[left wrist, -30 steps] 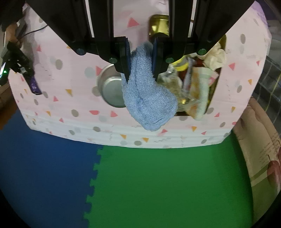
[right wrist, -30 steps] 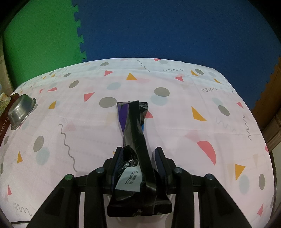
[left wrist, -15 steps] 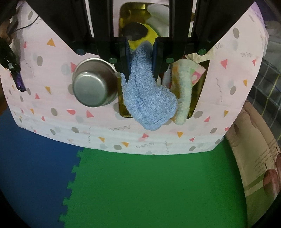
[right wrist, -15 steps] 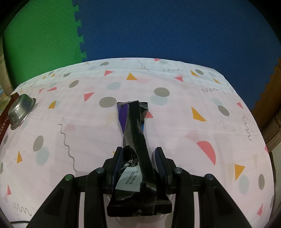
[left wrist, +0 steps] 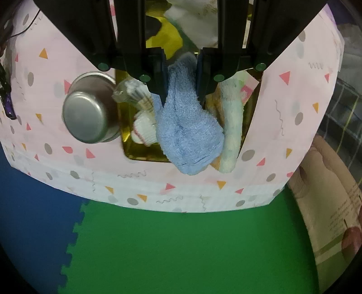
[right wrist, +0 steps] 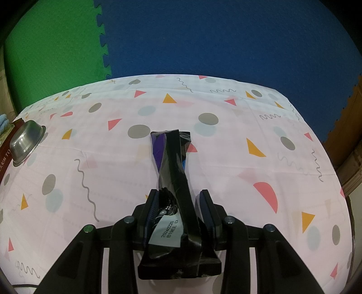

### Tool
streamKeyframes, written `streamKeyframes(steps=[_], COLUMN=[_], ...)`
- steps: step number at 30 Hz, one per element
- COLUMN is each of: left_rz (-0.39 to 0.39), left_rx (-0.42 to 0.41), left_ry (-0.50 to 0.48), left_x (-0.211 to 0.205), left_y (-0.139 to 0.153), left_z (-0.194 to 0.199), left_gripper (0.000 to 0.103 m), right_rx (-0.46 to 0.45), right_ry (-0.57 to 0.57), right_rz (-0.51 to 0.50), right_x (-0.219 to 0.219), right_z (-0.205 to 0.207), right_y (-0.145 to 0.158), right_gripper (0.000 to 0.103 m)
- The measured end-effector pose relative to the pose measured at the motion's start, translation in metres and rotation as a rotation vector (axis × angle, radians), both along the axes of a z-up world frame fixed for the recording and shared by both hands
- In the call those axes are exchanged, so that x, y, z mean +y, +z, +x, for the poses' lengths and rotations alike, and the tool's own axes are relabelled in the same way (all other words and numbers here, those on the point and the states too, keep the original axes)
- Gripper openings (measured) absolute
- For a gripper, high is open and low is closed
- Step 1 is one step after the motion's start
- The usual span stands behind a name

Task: Organize soft objects
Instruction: 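Carry the blue towel into the gold tin and open the left tool, then withdraw the left tool from the tin while the right tool holds the snack bag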

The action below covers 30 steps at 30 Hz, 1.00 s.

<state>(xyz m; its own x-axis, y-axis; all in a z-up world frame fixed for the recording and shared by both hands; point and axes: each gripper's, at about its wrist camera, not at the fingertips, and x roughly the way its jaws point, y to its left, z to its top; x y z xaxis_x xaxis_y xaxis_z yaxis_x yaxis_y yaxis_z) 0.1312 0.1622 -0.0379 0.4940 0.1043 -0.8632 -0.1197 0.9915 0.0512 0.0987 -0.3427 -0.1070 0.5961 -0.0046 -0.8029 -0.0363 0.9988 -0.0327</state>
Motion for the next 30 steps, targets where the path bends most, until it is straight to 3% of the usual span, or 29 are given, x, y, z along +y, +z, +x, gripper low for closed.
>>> streamKeyframes(steps=[6,11,17,22,30], left_rz=[0.013,0.014,-0.003,0.033,0.034], left_rx=[0.017,0.022,0.011,-0.027,-0.066], left_ry=[0.032,0.042,0.045,0.031,0.030], left_x=[0.012,0.015,0.016,0.011,0.008], left_y=[-0.013,-0.017,-0.012,-0.001,0.015], left_z=[0.000,0.000,-0.005,-0.017,-0.038], left_gripper=[0.018,0.025,0.035,0.060,0.065], right_rx=[0.000,0.000,0.000,0.000,0.001], right_ry=[0.000,0.000,0.000,0.000,0.000], right_rz=[-0.001,-0.003,-0.003,-0.004,-0.006], right_x=[0.002,0.001,0.002,0.001,0.002], right_z=[0.000,0.000,0.000,0.000,0.000], right_y=[0.000,0.000,0.000,0.000,0.000], right_gripper=[0.038,0.038,0.038,0.038,0.038])
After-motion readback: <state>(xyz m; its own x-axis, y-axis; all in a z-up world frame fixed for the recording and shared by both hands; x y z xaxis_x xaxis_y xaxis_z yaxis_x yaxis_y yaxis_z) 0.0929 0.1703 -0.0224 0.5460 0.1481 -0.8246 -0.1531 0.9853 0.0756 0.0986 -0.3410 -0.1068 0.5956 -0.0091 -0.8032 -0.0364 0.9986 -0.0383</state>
